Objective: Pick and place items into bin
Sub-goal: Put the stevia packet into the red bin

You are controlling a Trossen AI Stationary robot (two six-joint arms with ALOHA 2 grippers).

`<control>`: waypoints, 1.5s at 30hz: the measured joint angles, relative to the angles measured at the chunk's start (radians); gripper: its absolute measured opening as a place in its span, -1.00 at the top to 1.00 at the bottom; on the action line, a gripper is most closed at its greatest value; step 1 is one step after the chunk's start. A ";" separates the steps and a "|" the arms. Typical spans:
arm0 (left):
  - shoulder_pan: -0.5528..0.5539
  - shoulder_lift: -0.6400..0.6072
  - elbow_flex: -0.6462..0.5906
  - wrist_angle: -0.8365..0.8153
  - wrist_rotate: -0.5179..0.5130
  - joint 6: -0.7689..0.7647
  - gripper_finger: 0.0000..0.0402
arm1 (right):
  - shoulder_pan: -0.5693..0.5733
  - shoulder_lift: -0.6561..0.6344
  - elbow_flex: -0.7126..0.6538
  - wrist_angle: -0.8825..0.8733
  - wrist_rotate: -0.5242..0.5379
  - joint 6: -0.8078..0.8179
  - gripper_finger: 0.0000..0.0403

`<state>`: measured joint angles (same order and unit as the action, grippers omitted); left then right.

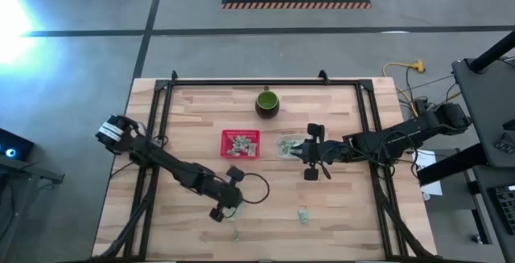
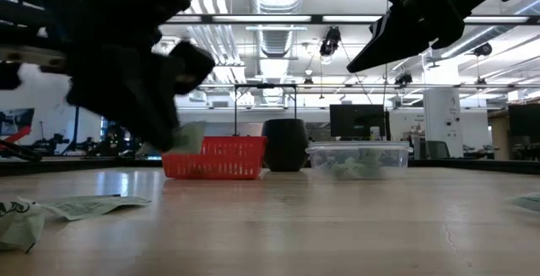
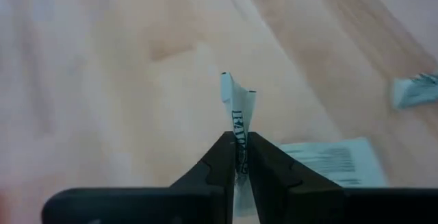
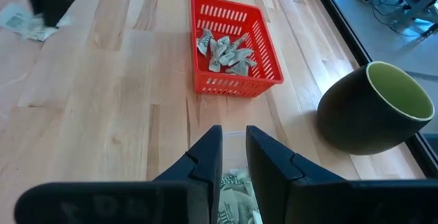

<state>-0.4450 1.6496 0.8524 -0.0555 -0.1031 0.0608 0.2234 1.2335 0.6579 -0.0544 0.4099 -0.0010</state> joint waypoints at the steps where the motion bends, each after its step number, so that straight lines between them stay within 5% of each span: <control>1: 0.000 -0.013 0.000 -0.010 -0.035 0.011 0.90 | 0.000 0.000 0.000 0.000 0.000 0.000 0.72; 8: 0.012 -0.132 0.000 -0.153 -0.332 0.095 0.90 | 0.000 0.000 0.000 0.000 0.000 0.000 0.72; 16: 0.100 -0.244 -0.005 -0.226 -0.429 0.207 0.90 | 0.000 0.000 0.000 -0.001 0.000 0.000 0.72; 27: 0.356 -0.267 -0.011 -0.226 -0.426 0.294 0.90 | 0.000 0.000 -0.005 -0.001 0.000 0.000 0.72; 32: 0.451 -0.256 -0.021 -0.223 -0.327 0.286 0.90 | -0.001 0.000 -0.006 -0.001 0.000 0.000 0.72; 45: 0.470 -0.255 -0.064 -0.207 -0.279 0.268 0.84 | -0.001 0.000 -0.008 -0.001 0.000 -0.002 0.72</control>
<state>0.0254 1.3945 0.7885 -0.2623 -0.3824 0.3290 0.2226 1.2335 0.6502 -0.0551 0.4103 -0.0025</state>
